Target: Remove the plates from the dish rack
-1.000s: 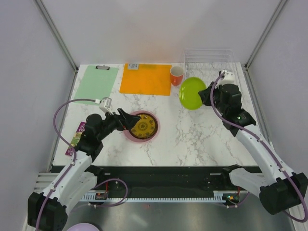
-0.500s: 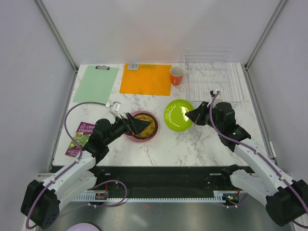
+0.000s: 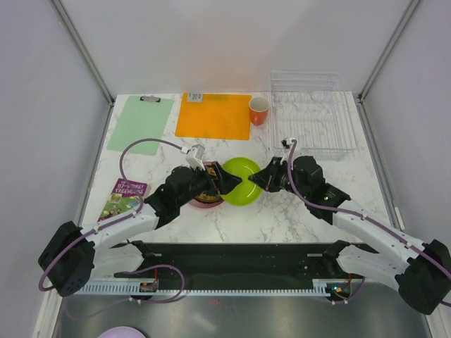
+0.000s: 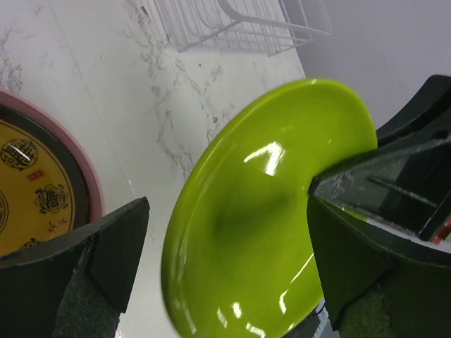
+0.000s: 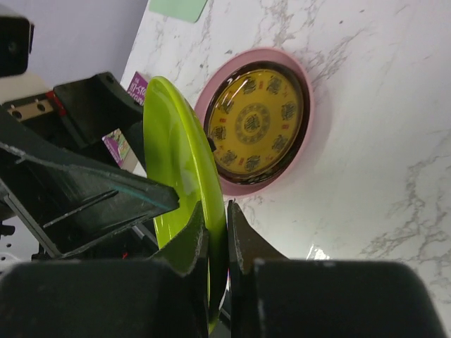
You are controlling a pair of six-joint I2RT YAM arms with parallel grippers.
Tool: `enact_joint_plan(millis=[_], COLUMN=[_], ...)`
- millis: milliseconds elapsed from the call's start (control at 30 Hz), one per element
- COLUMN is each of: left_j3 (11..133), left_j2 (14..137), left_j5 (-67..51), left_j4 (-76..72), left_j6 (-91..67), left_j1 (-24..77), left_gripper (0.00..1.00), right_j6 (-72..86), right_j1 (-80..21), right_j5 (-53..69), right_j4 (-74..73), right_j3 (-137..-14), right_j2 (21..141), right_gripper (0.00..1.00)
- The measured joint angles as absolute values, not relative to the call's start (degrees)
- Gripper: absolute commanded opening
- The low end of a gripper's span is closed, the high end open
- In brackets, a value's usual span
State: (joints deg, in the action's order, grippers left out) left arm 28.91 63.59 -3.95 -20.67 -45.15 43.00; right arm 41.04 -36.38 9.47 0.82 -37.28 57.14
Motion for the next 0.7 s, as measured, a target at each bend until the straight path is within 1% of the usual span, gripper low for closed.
enact_joint_plan(millis=[67, 100, 167, 200, 233, 267, 300, 367, 467, 500, 533, 600, 633, 667, 700], left_j3=[30.33, 30.65, 30.76, 30.65, 30.35, 30.06, 29.58, 29.34, 29.28, 29.28, 29.28, 29.04, 28.67, 28.27, 27.92], left_j2=[64.75, 64.95, 64.79, 64.4, 63.59, 62.74, 61.32, 58.02, 54.17, 53.3, 52.77, 52.03, 51.77, 51.48, 51.2], left_j5=[-2.98, -2.55, -0.8, 0.19, 1.34, 2.0, 2.17, 3.03, 4.54, 5.02, 5.39, 6.96, 7.7, 8.6, 9.26], left_j4=[-20.97, -21.21, -21.58, -21.65, -21.54, -21.5, -21.85, -21.78, -21.54, -21.1, -20.75, -19.27, -18.48, -17.43, -16.32], left_j6=[-45.12, -45.1, -45.06, -44.86, -44.29, -44.25, -44.47, -44.64, -44.47, -44.36, -44.25, -43.27, -42.83, -42.44, -42.09], left_j1=[43.68, 43.92, 44.75, 45.25, 45.65, 45.8, 45.63, 45.43, 45.74, 45.84, 45.91, 46.11, 46.11, 46.09, 46.09], left_gripper=[0.93, 0.86, 0.68, 0.53, 0.44, 0.38, 0.36, 0.38, 0.46, 0.55, 0.57, 0.57, 0.57, 0.56, 0.52], right_j6=[41.41, 41.6, 41.93, 42.06, 42.13, 42.22, 42.87, 43.07, 42.5, 42.13, 41.93, 41.67, 41.23, 40.93, 40.71], right_j1=[-39.03, -39.72, -41.08, -41.47, -41.54, -41.52, -41.23, -41.04, -41.82, -41.89, -42.26, -42.65, -42.63, -42.35, -42.06], right_j5=[8.88, 8.78, 8.71, 8.69, 8.64, 8.75, 8.93, 9.34, 9.17, 9.13, 9.08, 8.56, 7.29, 5.96, 4.97], right_j4=[1.67, 1.91, 2.35, 2.46, 2.44, 2.33, 2.02, 2.48, 2.61, 2.55, 2.57, 2.28, 1.76, 1.17, 0.75], right_j3=[-37.28, -37.28, -37.3, -37.32, -37.45, -37.67, -37.87, -38.83, -40.95, -41.45, -41.58, -41.76, -41.78, -41.78, -41.78], right_j2=[58.22, 58.61, 59.09, 59.11, 59.09, 59.07, 58.89, 58.35, 57.43, 57.43, 57.45, 57.54, 57.6, 57.8, 58.06], right_gripper=[0.1, 0.11, 0.11, 0.11, 0.11, 0.12, 0.12, 0.13, 0.13, 0.13, 0.14, 0.15, 0.18, 0.29, 0.35])
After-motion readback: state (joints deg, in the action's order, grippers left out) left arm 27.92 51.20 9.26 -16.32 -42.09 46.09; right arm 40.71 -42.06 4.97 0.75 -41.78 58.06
